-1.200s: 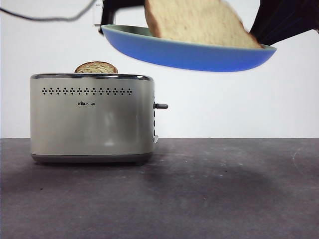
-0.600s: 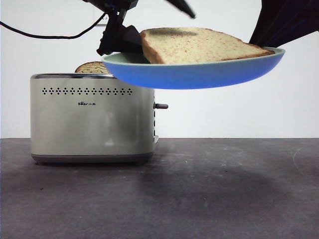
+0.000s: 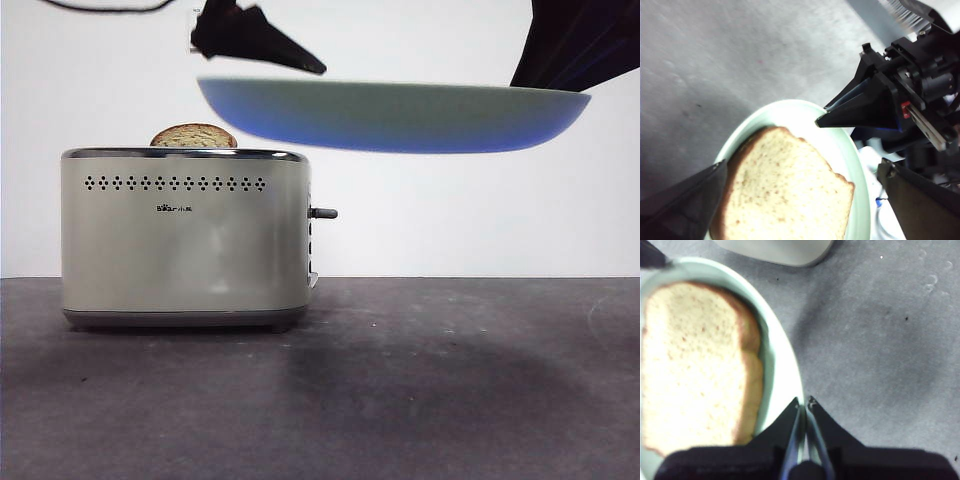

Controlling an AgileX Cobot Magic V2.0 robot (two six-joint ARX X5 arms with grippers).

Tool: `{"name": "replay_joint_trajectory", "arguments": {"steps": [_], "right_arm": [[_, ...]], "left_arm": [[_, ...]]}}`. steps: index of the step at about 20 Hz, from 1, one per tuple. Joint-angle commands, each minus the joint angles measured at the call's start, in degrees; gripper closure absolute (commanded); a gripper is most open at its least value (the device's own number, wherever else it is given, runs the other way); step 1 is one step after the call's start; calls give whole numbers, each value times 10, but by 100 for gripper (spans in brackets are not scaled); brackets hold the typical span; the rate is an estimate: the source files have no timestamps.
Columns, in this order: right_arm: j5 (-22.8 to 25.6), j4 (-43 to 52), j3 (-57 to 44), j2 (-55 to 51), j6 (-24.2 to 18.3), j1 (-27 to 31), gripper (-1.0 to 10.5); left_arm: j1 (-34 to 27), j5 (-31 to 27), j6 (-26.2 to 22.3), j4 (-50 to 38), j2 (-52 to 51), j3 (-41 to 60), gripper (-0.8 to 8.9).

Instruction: Take the bread from the toaster,put the bread on the plate,put the plate on the table

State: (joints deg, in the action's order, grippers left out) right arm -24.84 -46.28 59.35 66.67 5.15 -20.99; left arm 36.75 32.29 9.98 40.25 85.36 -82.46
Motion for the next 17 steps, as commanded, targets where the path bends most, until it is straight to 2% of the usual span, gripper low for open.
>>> {"name": "replay_joint_trajectory", "arguments": {"steps": [1, 7, 8, 9, 11, 12, 15, 17], "right_arm": [[-6, 7, 1, 0, 4, -2, 959], [-5, 11, 1, 0, 7, 21, 959], [-5, 14, 1, 0, 9, 33, 959], [-5, 15, 1, 0, 9, 45, 959], [-2, 20, 1, 1, 9, 69, 959], [-1, 26, 1, 3, 11, 82, 959], [-1, 52, 1, 22, 20, 114, 959], [-1, 65, 1, 54, 22, 126, 959]], "left_arm": [[5, -11, -39, 22, 0, -28, 311], [4, -3, -68, 88, -5, -104, 318], [4, -3, -73, 98, -10, -113, 379], [4, -4, -72, 105, -16, -118, 489], [4, -4, -78, 109, -39, -118, 774], [4, -4, -86, 110, -49, -118, 824], [5, -8, -94, 122, -76, -118, 821], [5, -33, -120, 135, -96, -118, 821]]}}
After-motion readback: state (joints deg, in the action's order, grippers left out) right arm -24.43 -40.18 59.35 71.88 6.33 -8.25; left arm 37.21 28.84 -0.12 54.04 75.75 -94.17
